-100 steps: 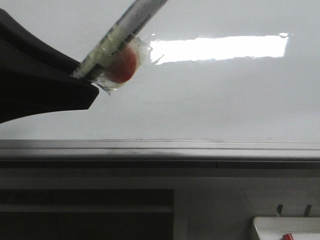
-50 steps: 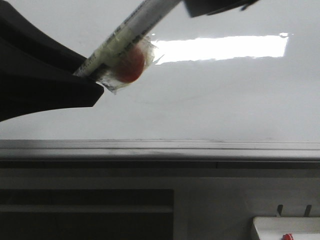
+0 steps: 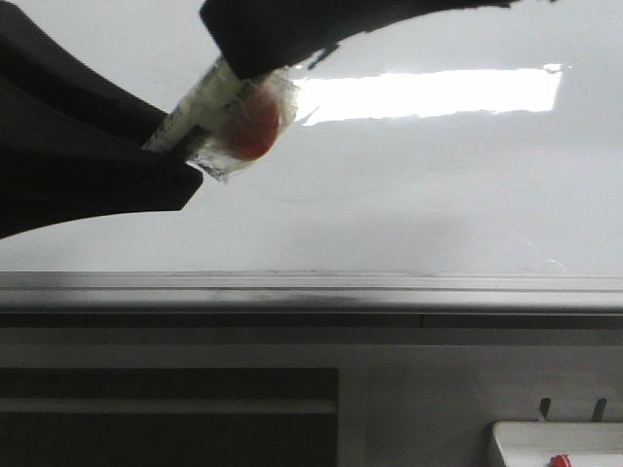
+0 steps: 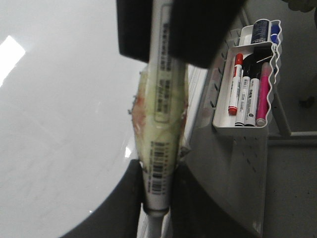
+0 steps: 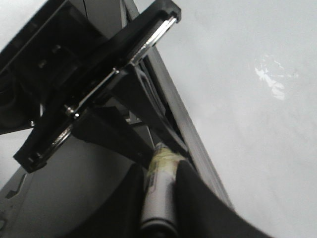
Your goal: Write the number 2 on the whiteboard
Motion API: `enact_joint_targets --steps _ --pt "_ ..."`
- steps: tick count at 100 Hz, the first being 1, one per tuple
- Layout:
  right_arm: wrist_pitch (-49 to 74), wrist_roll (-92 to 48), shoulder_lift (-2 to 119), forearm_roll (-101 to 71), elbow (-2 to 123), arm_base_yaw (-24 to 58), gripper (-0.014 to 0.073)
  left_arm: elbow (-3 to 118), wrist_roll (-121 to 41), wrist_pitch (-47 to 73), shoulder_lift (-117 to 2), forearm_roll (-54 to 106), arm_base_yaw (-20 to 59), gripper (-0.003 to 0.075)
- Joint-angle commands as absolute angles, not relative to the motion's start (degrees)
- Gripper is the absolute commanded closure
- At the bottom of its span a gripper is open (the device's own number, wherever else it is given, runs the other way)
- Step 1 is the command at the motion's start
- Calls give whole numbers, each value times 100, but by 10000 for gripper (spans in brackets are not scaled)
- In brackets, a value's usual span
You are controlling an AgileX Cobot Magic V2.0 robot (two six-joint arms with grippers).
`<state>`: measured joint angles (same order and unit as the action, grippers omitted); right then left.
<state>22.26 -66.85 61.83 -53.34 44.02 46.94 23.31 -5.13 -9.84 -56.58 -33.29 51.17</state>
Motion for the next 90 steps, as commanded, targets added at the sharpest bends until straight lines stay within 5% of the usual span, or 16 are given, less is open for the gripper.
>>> enact_joint_targets --steps 1,21,40,47,70,90 --pt "2073 -6743 6110 -5410 4604 4706 663 2478 -492 -1361 -5576 -3474 5164 741" --pt "2140 -6743 6110 -4797 4604 4706 664 2478 -492 -1361 -5478 -3498 5153 690" --pt "1824 -6743 6110 -4909 4604 4706 664 2478 -492 -1264 -5082 -2985 5153 311" --pt "1473 -6743 6110 -4967 4627 4706 664 2478 -492 -964 -4834 -2836 5153 253" --pt "1178 -6732 6503 -5359 4980 4497 664 2478 -492 -320 -4077 -2444 4718 297" --pt "790 -6694 6732 -5394 5180 4333 664 2478 -492 -503 -3905 -1668 4080 739"
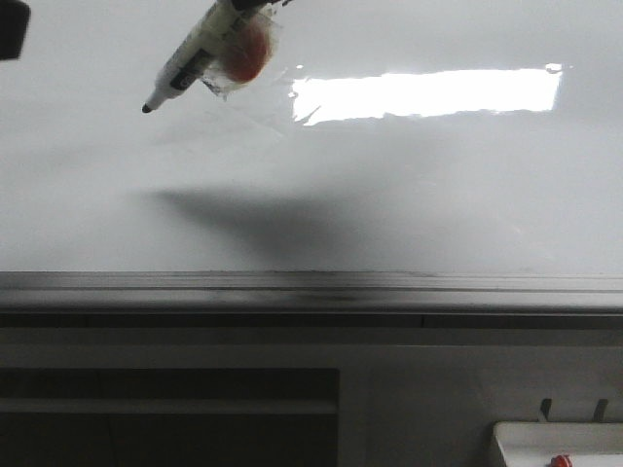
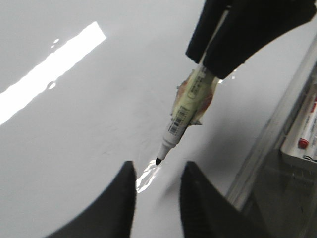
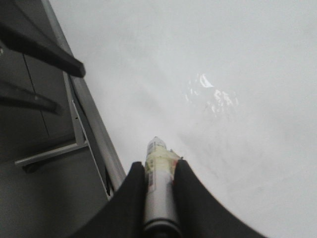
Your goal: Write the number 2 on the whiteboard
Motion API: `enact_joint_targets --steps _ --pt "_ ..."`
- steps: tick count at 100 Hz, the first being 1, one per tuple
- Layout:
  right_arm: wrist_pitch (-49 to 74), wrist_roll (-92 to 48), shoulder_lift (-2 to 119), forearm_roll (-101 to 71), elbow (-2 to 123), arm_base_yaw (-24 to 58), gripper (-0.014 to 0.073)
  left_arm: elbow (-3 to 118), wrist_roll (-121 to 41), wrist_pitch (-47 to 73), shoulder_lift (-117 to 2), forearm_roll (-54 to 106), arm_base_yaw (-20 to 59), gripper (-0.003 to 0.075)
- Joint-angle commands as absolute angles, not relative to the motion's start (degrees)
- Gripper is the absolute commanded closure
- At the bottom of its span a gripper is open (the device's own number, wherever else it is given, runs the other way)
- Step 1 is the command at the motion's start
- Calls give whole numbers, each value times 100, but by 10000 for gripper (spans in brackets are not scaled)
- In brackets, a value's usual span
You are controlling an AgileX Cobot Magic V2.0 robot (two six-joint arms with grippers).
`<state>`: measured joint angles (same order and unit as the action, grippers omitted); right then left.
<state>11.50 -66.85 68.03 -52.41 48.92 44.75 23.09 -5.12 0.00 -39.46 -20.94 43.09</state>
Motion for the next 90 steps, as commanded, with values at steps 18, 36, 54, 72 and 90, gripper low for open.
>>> enact_joint_targets --steps 18,36,54,72,90 --pt "936 -6498 6741 -5406 5214 3894 664 2478 -492 -940 -3905 -1245 3813 741" --pt "1044 -6483 6769 -5406 5247 3747 664 2478 -492 -1029 -3905 -1245 3802 741" --pt "1024 -6483 7014 -5406 5356 3737 664 2478 -447 -1029 -3905 -1245 3802 741" --pt "966 -6483 7102 -5336 5512 3534 664 2478 -447 -1043 -3905 -1245 3802 741" --pt "965 -6483 6939 -5296 5574 3228 663 2478 -447 -1139 -3905 -1245 3802 741"
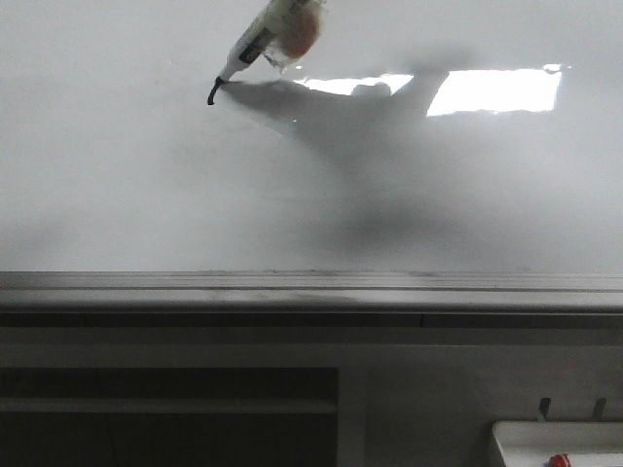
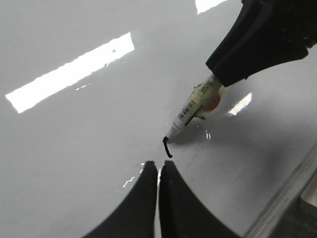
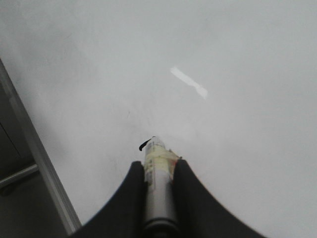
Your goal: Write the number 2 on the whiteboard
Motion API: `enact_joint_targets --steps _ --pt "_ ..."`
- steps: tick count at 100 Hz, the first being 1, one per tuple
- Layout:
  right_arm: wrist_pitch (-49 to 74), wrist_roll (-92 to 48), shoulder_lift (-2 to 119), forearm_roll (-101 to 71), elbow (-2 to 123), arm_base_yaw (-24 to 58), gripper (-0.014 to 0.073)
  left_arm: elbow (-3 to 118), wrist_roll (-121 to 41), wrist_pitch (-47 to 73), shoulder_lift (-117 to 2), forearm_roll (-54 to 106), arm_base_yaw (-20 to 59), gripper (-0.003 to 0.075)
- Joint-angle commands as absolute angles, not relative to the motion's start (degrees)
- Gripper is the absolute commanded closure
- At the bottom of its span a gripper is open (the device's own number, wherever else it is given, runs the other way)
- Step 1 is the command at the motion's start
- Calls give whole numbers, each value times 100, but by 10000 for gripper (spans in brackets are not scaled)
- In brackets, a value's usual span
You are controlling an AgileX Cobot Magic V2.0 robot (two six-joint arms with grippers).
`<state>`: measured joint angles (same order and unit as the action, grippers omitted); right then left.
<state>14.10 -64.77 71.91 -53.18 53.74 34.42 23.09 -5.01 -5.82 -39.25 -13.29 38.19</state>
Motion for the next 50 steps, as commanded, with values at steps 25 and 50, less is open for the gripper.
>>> enact_joint_targets --steps 25,50 --pt "1575 -6297 6592 -5210 5258 2782 659 2478 -447 -1153 -3905 -1107 3802 741" --pt "1989 -6012 6612 -5209 4770 2867 659 2478 -447 -1153 -3905 -1107 3802 741"
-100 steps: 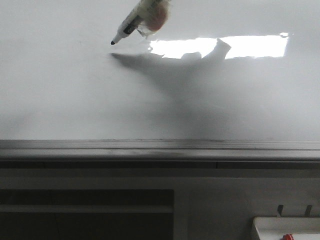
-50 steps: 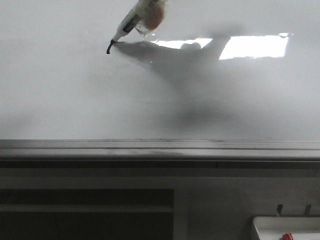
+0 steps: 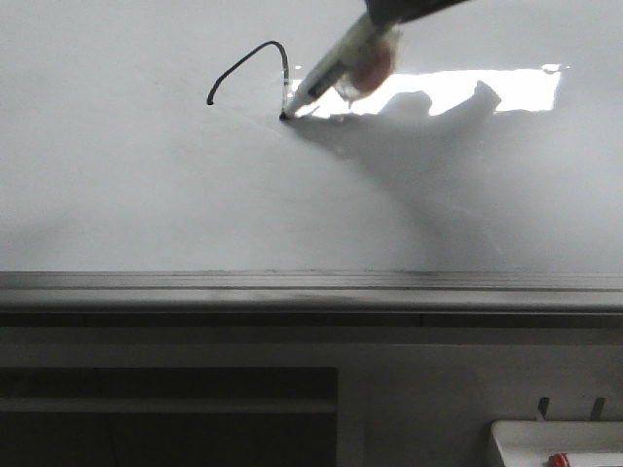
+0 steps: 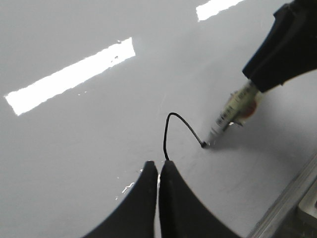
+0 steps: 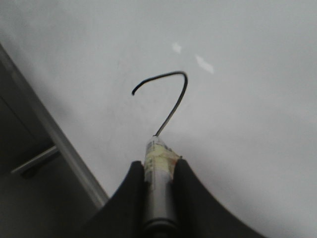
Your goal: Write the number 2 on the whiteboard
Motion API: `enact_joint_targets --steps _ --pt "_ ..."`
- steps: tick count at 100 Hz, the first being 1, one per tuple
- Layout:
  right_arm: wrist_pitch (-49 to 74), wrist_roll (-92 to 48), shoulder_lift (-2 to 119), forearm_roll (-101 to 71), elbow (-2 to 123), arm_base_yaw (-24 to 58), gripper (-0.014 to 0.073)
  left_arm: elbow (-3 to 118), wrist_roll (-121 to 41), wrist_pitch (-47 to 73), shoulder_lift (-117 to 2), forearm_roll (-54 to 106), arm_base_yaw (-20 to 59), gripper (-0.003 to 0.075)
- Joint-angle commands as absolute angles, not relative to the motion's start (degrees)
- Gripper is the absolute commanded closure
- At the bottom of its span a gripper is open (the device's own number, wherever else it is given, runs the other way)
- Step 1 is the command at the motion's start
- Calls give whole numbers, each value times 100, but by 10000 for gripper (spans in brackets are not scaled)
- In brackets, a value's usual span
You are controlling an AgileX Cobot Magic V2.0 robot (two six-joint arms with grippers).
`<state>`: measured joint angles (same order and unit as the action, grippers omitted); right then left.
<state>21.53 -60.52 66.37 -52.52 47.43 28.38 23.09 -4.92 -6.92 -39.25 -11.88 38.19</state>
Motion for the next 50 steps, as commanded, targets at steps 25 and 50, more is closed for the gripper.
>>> enact_joint_targets --steps 25,50 --pt "1750 -6025 7261 -5266 5037 3546 659 2478 -447 -1153 -3905 -1107 3802 741" --pt "1378 -6035 7161 -5162 4943 3710 659 2478 -447 -1153 -3905 -1107 3802 741"
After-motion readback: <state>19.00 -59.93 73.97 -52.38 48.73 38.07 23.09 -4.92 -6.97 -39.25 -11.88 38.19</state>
